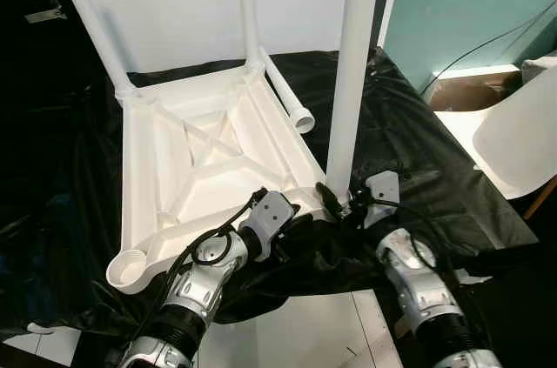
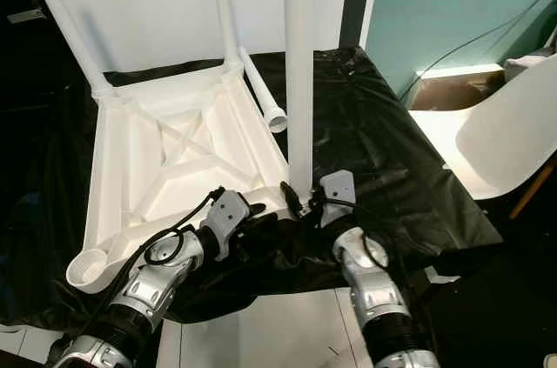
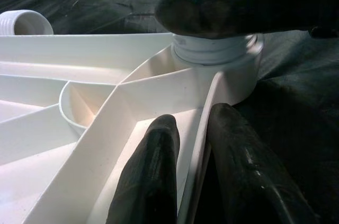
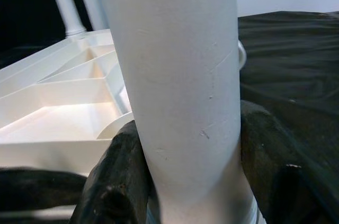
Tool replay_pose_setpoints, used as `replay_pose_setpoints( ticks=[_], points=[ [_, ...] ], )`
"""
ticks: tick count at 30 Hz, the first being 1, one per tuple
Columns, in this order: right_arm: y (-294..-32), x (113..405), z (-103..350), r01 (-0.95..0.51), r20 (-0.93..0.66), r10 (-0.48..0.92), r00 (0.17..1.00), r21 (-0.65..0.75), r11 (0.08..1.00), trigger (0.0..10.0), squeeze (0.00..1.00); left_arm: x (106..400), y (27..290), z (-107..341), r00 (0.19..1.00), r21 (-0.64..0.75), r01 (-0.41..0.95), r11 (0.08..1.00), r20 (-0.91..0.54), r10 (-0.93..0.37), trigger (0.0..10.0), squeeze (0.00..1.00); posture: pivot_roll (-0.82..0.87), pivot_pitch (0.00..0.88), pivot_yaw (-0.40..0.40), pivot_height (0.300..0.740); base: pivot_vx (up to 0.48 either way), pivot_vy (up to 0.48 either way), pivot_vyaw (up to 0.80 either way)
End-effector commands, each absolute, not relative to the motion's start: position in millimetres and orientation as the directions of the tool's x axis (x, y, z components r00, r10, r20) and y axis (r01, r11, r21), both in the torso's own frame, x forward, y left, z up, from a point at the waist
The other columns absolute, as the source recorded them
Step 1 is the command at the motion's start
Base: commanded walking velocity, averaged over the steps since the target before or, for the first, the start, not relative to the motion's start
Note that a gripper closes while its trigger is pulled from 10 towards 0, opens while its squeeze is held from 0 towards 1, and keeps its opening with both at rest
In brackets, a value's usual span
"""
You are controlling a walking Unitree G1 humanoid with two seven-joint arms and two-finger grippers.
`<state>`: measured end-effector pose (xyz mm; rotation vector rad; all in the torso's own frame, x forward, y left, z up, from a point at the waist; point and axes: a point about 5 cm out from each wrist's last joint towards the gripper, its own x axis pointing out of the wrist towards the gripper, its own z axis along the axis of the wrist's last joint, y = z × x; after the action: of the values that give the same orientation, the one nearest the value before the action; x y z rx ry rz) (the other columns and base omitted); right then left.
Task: Building children table
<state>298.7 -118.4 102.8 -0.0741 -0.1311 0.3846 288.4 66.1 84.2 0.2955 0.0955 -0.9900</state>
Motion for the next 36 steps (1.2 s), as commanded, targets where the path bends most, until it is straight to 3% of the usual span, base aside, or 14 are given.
replay_pose_setpoints(
  ticks=[1, 7, 8, 9, 10, 11, 15, 16, 17, 18, 31, 34, 35, 36],
  points=[
    [-123.9, 304.5, 103.7, -0.293, 0.098, 0.302, 0.948, -0.101, 0.951, 0.0, 0.0, 269.5, 64.5, 54.7, 0.464, 0.126, 0.885, 0.448, -0.331, -0.822, 10.0, 0.0, -0.06, 0.0, 0.031, 0.74, 0.0, 0.0, 0.0],
    [-116.5, 303.8, 104.7, -0.25, 0.096, 0.264, 0.96, -0.141, 0.958, 0.0, 0.0, 269.4, 63.4, 54.9, 0.464, 0.126, 0.885, 0.449, -0.329, -0.822, 10.0, 0.0, -0.05, 0.0, 0.025, 0.74, 0.0, 0.0, 0.0],
    [-114.4, 303.5, 103.8, -0.266, 0.085, 0.281, 0.956, -0.15, 0.952, 6.1, 0.0, 269.4, 63.4, 55.0, 0.465, 0.125, 0.884, 0.45, -0.328, -0.822, 10.0, 0.0, -0.05, 0.0, 0.025, 0.74, 0.0, 0.0, 0.0],
    [-114.4, 303.5, 103.8, -0.266, 0.085, 0.281, 0.956, -0.15, 0.952, 6.1, 0.0, 269.4, 63.4, 55.0, 0.465, 0.125, 0.884, 0.45, -0.328, -0.822, 10.0, 0.0, -0.05, 0.0, 0.025, 0.74, 0.0, 0.0, 0.0],
    [-111.5, 302.7, 103.1, -0.288, 0.08, 0.302, 0.95, -0.153, 0.945, 10.0, 0.0, 269.1, 63.1, 54.9, 0.466, 0.124, 0.884, 0.451, -0.327, -0.822, 10.0, 0.0, -0.05, 0.0, 0.023, 0.74, 0.0, 0.0, 0.0],
    [-108.5, 301.3, 103.8, -0.338, 0.081, 0.35, 0.933, -0.131, 0.932, 10.0, 1.0, 268.6, 62.9, 54.8, 0.466, 0.123, 0.884, 0.451, -0.326, -0.823, 10.0, 0.0, -0.05, 0.0, 0.023, 0.74, 0.0, 0.0, 0.0],
    [-107.9, 300.7, 108.3, -0.468, 0.079, 0.48, 0.874, -0.131, 0.874, 10.0, 1.0, 267.6, 62.8, 54.3, 0.465, 0.12, 0.884, 0.452, -0.326, -0.823, 10.0, 0.0, -0.05, 0.0, 0.022, 0.74, 0.0, 0.0, 0.0],
    [-110.8, 301.8, 109.8, -0.498, 0.073, 0.512, 0.856, -0.15, 0.854, 10.0, 0.92, 267.5, 62.8, 54.1, 0.465, 0.12, 0.884, 0.452, -0.327, -0.823, 10.0, 0.0, -0.06, 0.0, 0.026, 0.74, 0.0, 0.0, 0.0],
    [-110.8, 301.8, 109.8, -0.498, 0.073, 0.512, 0.856, -0.15, 0.854, 10.0, 0.92, 267.5, 62.8, 54.1, 0.465, 0.12, 0.884, 0.452, -0.327, -0.823, 10.0, 0.0, -0.06, 0.0, 0.026, 0.74, 0.0, 0.0, 0.0],
    [-114.6, 303.2, 111.5, -0.525, 0.067, 0.541, 0.838, -0.171, 0.834, 10.0, 0.0, 267.6, 63.0, 54.0, 0.465, 0.119, 0.884, 0.452, -0.328, -0.822, 10.0, 0.0, -0.06, 0.0, 0.026, 0.74, 0.0, 0.0, 0.0],
    [-156.9, 316.0, 119.7, -0.804, -0.203, 0.785, 0.586, -0.267, 0.531, 10.0, 0.0, 269.7, 63.9, 56.3, 0.456, 0.131, 0.889, 0.438, -0.334, -0.825, 10.0, 0.0, -0.06, 0.0, 0.037, 0.74, 0.0, 0.0, 0.0],
    [-158.7, 316.8, 120.0, -0.81, -0.209, 0.788, 0.578, -0.264, 0.524, 10.0, 0.0, 269.8, 64.2, 56.5, 0.456, 0.132, 0.889, 0.438, -0.333, -0.825, 10.0, 0.0, -0.06, 0.0, 0.037, 0.74, 0.0, 0.0, 0.0],
    [-159.8, 317.4, 120.2, -0.814, -0.214, 0.791, 0.574, -0.261, 0.52, 0.0, 0.0, 269.8, 64.4, 56.7, 0.456, 0.132, 0.889, 0.438, -0.333, -0.825, 10.0, 0.0, -0.06, 0.0, 0.037, 0.74, 0.0, 0.0, 0.0],
    [-162.7, 320.8, 122.8, -0.811, -0.213, 0.789, 0.576, -0.272, 0.518, 0.0, 0.0, 269.4, 65.5, 56.5, 0.458, 0.134, 0.888, 0.44, -0.335, -0.824, 10.0, 0.0, -0.05, 0.0, 0.037, 0.74, 0.0, 0.0, 0.0]
  ],
)
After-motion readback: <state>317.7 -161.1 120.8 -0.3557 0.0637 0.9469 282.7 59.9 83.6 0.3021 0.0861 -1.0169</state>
